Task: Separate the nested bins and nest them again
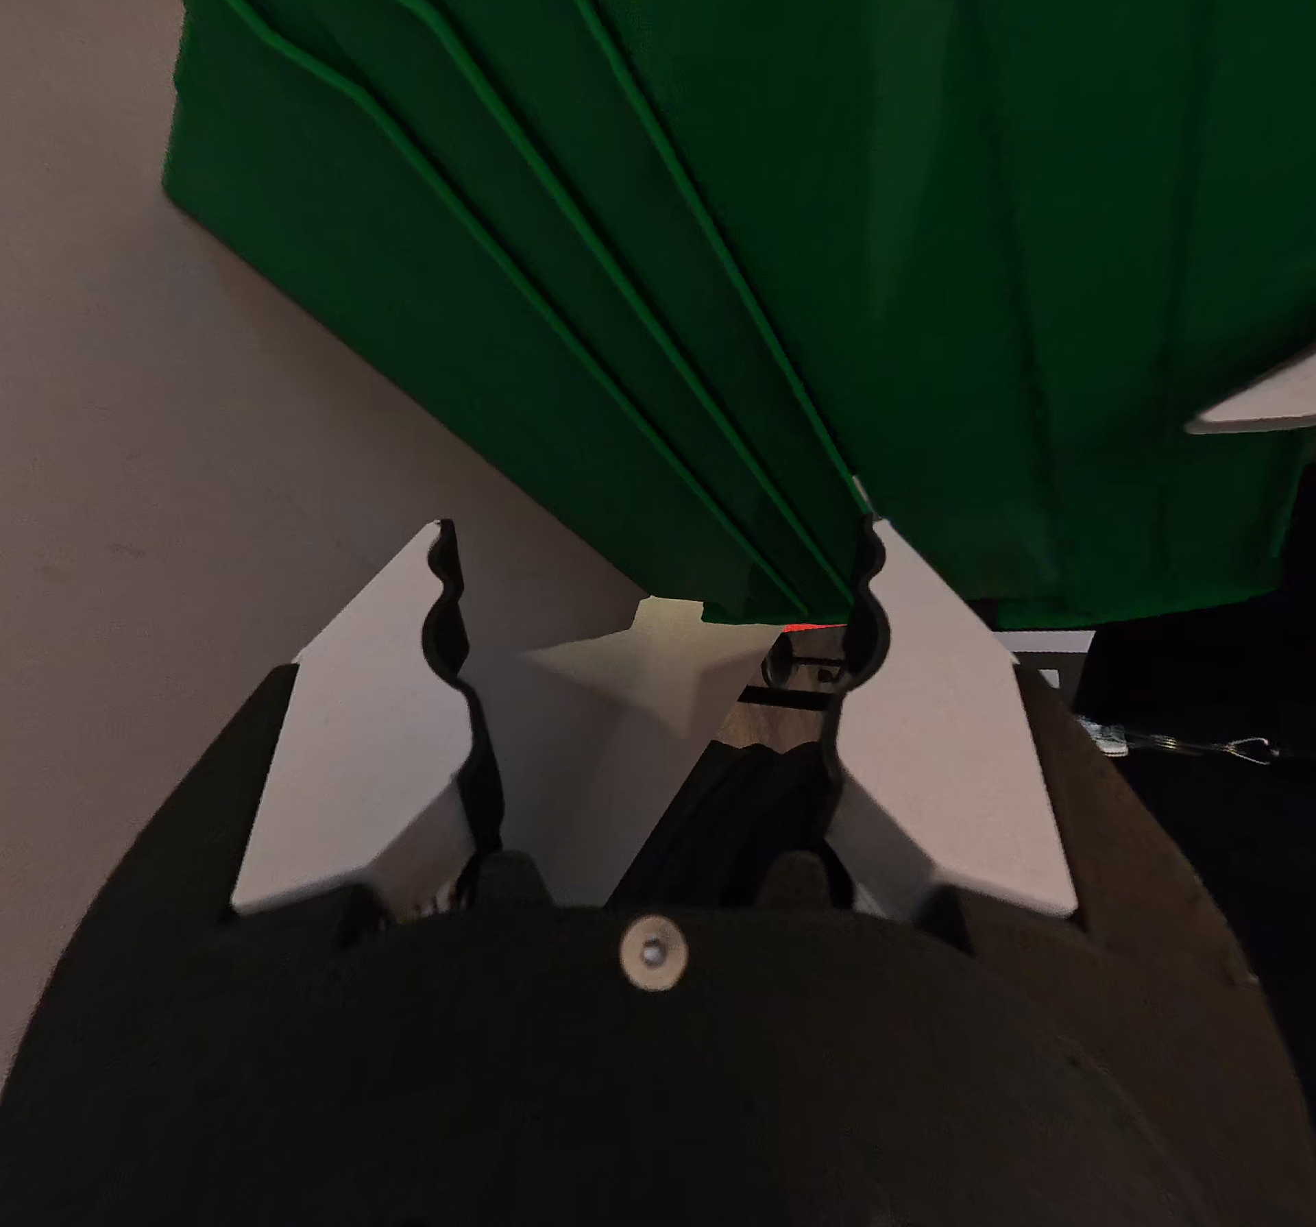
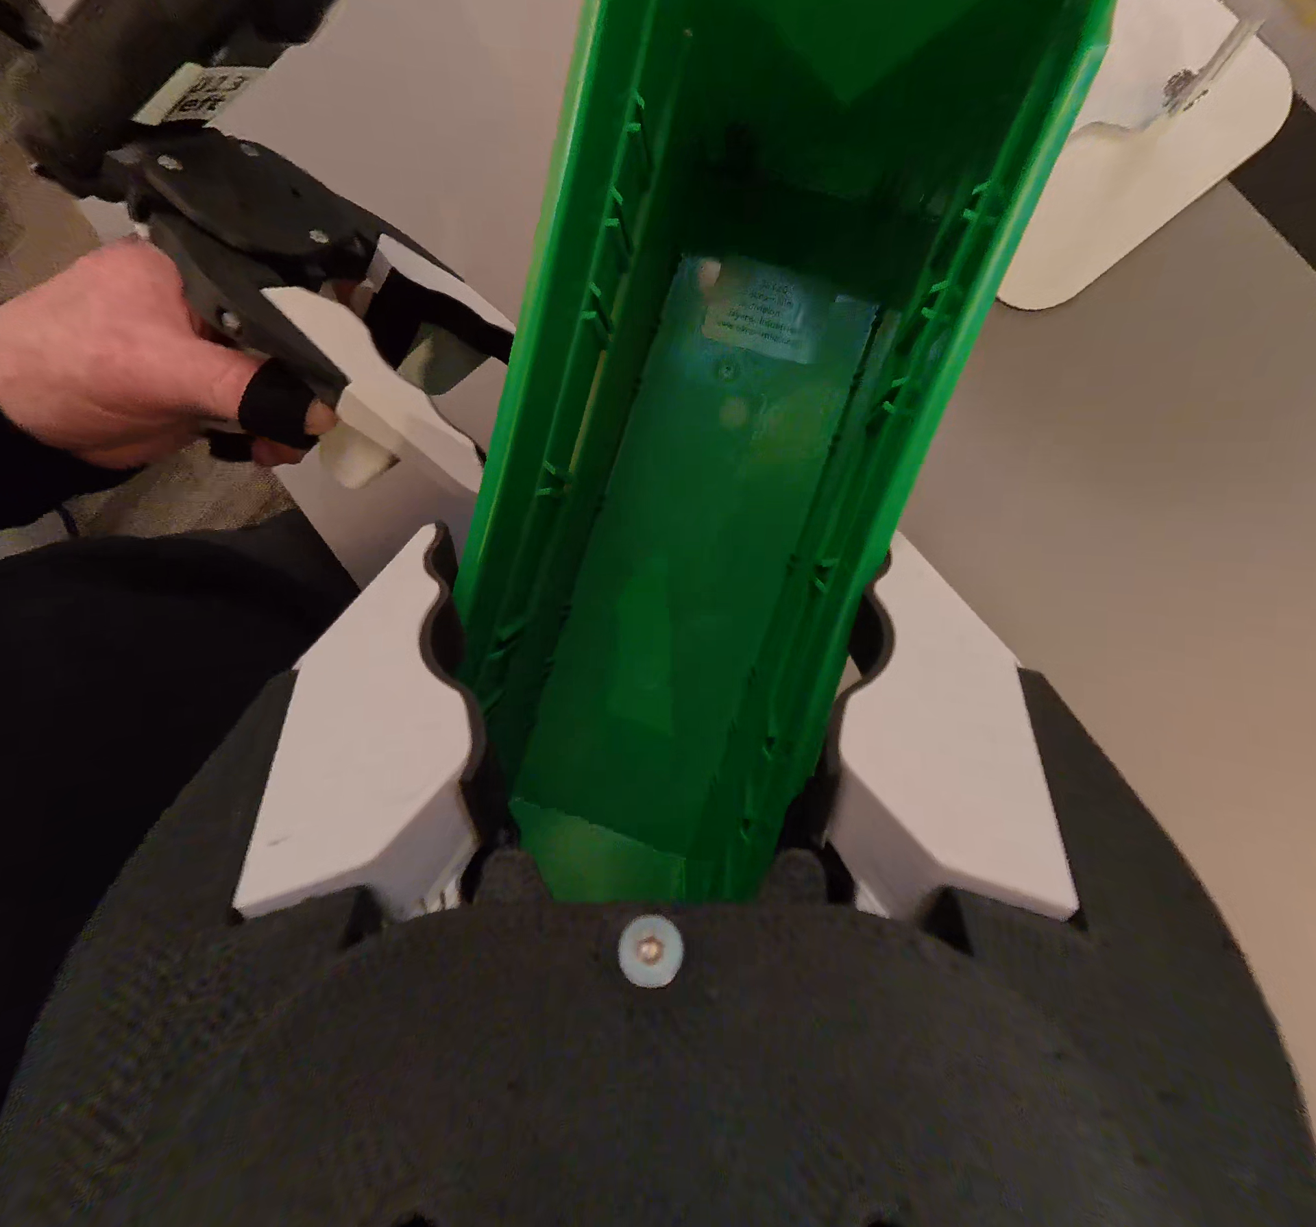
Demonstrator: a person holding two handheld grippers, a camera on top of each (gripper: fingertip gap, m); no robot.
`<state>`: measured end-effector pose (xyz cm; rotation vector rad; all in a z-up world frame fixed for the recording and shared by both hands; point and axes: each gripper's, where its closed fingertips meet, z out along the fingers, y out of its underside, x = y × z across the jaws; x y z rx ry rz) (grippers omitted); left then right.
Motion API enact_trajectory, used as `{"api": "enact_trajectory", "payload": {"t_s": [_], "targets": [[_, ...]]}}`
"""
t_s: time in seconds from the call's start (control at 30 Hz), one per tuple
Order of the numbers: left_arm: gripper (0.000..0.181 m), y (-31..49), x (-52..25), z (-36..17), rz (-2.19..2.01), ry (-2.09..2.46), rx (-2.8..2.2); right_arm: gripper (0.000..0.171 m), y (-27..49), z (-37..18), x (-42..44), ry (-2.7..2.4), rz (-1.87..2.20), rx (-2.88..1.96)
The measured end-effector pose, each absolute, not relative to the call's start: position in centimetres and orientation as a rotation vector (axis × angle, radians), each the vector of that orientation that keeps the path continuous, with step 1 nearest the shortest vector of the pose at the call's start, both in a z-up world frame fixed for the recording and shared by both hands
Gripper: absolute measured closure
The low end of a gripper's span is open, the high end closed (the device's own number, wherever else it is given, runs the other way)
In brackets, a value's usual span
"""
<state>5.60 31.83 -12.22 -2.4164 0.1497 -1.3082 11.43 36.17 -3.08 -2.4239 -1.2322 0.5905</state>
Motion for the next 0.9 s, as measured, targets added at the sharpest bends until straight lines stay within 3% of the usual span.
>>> {"api": "enact_trajectory", "payload": {"t_s": [0.23, 0.9], "targets": [[0.074, 31.6, 5.1, -12.5, -1.307, 0.139, -2.415, 0.055, 37.0, -8.8, 11.7, -1.218, 0.505, -2.470], [0.074, 31.8, 5.8, -12.5, -1.328, 0.177, -2.404, 0.058, 37.1, -9.4, 11.4, -1.180, 0.405, -2.385]]}}
